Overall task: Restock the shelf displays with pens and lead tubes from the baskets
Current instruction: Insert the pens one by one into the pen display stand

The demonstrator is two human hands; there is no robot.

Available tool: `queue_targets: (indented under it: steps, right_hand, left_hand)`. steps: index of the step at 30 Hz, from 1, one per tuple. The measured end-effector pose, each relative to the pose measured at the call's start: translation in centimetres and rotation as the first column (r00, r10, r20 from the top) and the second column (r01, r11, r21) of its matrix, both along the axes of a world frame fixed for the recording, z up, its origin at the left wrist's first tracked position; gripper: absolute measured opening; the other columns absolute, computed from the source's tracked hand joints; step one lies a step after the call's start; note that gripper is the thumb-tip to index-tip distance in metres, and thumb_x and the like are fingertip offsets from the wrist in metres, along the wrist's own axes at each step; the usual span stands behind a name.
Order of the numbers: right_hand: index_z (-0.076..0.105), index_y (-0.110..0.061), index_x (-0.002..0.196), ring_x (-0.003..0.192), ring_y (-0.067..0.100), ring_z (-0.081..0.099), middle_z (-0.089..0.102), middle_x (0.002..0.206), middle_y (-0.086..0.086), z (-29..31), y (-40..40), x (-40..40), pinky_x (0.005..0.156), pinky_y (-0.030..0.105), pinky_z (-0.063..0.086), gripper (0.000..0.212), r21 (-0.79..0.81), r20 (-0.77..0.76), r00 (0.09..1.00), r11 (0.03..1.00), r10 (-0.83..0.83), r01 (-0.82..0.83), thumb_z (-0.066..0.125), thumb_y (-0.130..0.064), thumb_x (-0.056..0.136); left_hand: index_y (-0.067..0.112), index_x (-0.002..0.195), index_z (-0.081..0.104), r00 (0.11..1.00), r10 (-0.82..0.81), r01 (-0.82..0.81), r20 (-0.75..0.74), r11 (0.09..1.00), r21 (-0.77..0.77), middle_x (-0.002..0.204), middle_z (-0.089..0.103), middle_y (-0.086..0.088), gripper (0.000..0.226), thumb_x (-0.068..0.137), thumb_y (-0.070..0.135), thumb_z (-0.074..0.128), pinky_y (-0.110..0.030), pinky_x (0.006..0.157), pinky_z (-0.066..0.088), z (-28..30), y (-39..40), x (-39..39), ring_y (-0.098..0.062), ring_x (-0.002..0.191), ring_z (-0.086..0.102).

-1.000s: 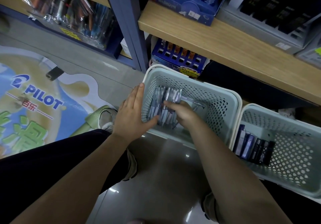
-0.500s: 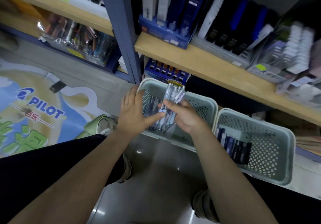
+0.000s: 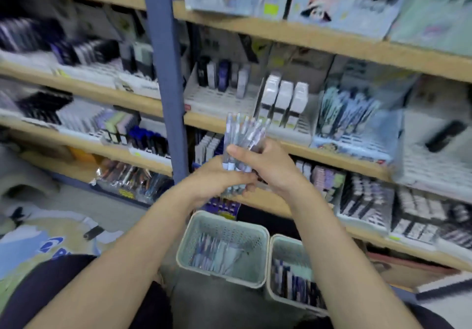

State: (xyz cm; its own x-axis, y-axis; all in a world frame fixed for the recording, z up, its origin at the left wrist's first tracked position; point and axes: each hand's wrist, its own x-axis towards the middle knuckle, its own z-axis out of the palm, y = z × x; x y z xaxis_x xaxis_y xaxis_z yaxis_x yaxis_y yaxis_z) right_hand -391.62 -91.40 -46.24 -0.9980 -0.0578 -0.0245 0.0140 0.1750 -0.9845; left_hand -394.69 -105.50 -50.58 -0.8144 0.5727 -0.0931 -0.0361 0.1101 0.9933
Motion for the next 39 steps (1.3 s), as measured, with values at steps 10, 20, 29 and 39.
queue_targets:
  steps: [10,20,29,39]
  right_hand:
    - [0.06,-0.007,0.073,0.055,0.009,0.056,0.059,0.056,-0.003,17.6,1.3,5.1,0.061,0.019,0.044,0.03,0.183,-0.401,0.916,0.981,0.01,0.069,0.063,-0.022,0.098]
    - [0.07,-0.005,0.108,0.072,0.012,0.061,0.069,0.093,0.005,22.5,0.8,5.1,0.063,0.024,0.049,0.019,-0.037,-0.427,0.901,0.997,-0.083,0.074,0.057,-0.017,0.101]
    - [0.072,-0.008,0.102,0.077,0.018,0.066,0.07,0.095,0.014,22.0,-1.7,0.8,0.074,0.028,0.056,0.019,-0.049,-0.405,0.902,0.989,-0.147,0.14,0.058,-0.021,0.101]
    - [0.075,-0.015,0.092,0.082,0.015,0.068,0.072,0.091,0.005,21.6,-1.2,-5.5,0.079,0.029,0.059,0.027,0.113,-0.43,0.876,0.949,-0.22,0.294,0.053,-0.024,0.104]
  left_hand:
    - [0.007,0.089,0.065,0.976,0.025,0.026,-0.217,0.973,0.231,0.069,0.066,-0.008,0.01,0.094,0.015,0.063,-0.024,0.042,0.038,18.9,-0.8,3.8,-0.018,0.048,0.055]
    - [0.005,0.1,0.067,0.988,0.088,-0.023,-0.127,0.898,0.44,0.074,0.066,-0.006,0.031,0.078,0.027,0.07,-0.021,0.039,0.038,21.8,-1.8,3.5,-0.013,0.041,0.05]
    - [0.002,0.109,0.068,0.932,0.328,-0.224,-0.155,0.856,0.465,0.074,0.07,-0.005,0.023,0.089,0.013,0.073,-0.025,0.043,0.04,20.8,-3.0,0.4,-0.015,0.044,0.049]
    - [0.008,0.099,0.074,0.807,0.577,-0.503,-0.125,0.783,0.367,0.061,0.071,0.001,0.025,0.097,0.032,0.065,-0.029,0.062,0.055,18.5,-5.7,-6.0,-0.014,0.058,0.063]
